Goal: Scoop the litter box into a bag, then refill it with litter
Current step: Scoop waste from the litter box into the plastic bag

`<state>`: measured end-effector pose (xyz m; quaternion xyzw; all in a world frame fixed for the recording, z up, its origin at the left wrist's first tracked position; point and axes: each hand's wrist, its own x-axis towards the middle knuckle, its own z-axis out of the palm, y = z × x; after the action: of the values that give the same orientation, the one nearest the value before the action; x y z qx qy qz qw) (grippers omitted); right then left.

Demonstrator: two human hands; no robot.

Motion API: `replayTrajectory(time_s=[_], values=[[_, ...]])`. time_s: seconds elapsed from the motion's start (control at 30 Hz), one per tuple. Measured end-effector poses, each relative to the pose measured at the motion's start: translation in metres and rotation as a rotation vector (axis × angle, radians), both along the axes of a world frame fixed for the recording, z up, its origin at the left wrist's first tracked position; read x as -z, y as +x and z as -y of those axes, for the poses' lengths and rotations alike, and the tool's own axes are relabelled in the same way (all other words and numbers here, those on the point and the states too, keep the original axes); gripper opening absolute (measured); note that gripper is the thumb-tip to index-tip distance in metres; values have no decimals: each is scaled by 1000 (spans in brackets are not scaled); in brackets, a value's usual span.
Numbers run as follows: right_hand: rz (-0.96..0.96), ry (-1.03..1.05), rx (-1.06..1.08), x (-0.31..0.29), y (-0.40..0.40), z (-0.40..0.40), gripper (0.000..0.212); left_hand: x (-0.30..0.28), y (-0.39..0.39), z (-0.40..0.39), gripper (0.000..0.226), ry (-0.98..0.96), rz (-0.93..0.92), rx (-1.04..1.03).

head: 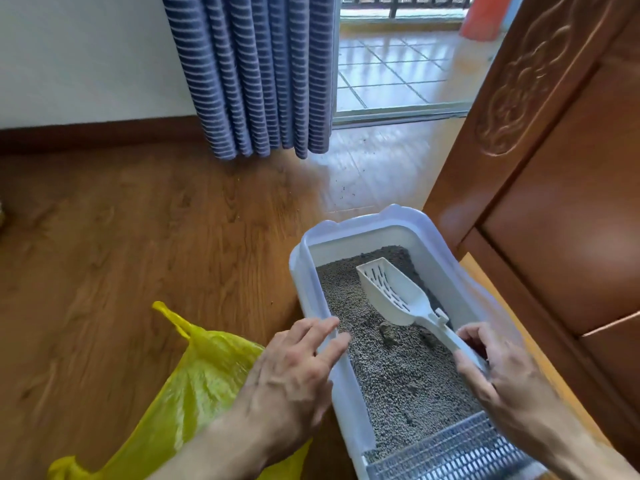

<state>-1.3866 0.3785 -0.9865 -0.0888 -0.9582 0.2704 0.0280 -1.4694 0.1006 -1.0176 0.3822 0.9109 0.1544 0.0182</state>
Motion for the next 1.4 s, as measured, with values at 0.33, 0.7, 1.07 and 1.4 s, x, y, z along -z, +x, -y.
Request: replayTrajectory(time_s=[0.33,0.7,1.07,1.4], values=[[60,113,-99,-14,13,-12,20,-11,-2,4,60,-102,-18,20],[197,283,-172,-31,19,-18,4,-16,3,1,55,-74,-3,-20],[258,427,-48,-31,17,-15,8,-8,3,4,62,-46,22,-13],[271,444,31,-12,8,-15,5,-4,2,6,63,-20,20,-7]])
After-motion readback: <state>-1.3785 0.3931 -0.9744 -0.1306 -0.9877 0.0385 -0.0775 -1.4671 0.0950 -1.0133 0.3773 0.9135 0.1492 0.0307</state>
